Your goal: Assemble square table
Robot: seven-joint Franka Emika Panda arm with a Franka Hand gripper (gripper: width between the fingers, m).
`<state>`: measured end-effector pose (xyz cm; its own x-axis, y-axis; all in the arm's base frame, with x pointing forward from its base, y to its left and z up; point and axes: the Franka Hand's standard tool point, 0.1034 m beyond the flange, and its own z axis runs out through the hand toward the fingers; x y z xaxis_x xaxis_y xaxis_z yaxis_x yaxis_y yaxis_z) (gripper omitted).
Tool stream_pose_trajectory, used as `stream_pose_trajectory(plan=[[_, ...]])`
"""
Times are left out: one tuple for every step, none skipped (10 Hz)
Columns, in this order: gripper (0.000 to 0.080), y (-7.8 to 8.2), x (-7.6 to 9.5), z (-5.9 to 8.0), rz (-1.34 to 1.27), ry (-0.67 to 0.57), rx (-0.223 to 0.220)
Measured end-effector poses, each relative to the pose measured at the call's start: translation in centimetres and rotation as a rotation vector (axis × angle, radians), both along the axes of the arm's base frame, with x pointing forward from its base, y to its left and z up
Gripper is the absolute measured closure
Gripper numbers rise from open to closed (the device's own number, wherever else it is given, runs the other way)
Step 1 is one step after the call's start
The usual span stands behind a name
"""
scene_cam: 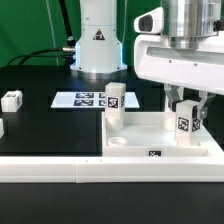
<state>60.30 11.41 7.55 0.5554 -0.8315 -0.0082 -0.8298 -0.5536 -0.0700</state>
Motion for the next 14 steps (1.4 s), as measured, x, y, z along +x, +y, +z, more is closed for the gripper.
stream_pose_trajectory(plan=[[0.0509,-0.06,-0.05,0.00,-0.123,0.011,0.012],[0.0509,-0.10,-0.05,-0.01,-0.234,0.017,0.020],[0.0509,-0.17,-0.03,-0.01,-0.273,0.019,0.028],[0.0509,-0.21,-0.02,0.00,-0.288,0.020,0.032],[0.0509,-0.15,-0.04,-0.02,-0.309,0.021,0.034],[0.0445,-0.15,-0.05,-0.04,-0.281,0.020,0.032],[0.0272,-0.14,-0.05,-0.04,-0.247,0.018,0.030],[0.0272,-0.07,-0.09,-0.03,-0.218,0.020,0.028],[0.0172,0.08,-0.14,-0.08,-0.169,0.018,0.023],[0.0155,0.18,-0.11,-0.04,-0.030,0.010,0.013],[0.0155,0.26,-0.06,0.01,0.066,0.004,0.008],[0.0150,0.49,-0.04,0.06,0.155,0.000,0.001],[0.0150,0.69,-0.13,0.06,0.214,0.004,-0.001],[0.0150,0.68,-0.10,0.08,0.356,0.000,-0.014]])
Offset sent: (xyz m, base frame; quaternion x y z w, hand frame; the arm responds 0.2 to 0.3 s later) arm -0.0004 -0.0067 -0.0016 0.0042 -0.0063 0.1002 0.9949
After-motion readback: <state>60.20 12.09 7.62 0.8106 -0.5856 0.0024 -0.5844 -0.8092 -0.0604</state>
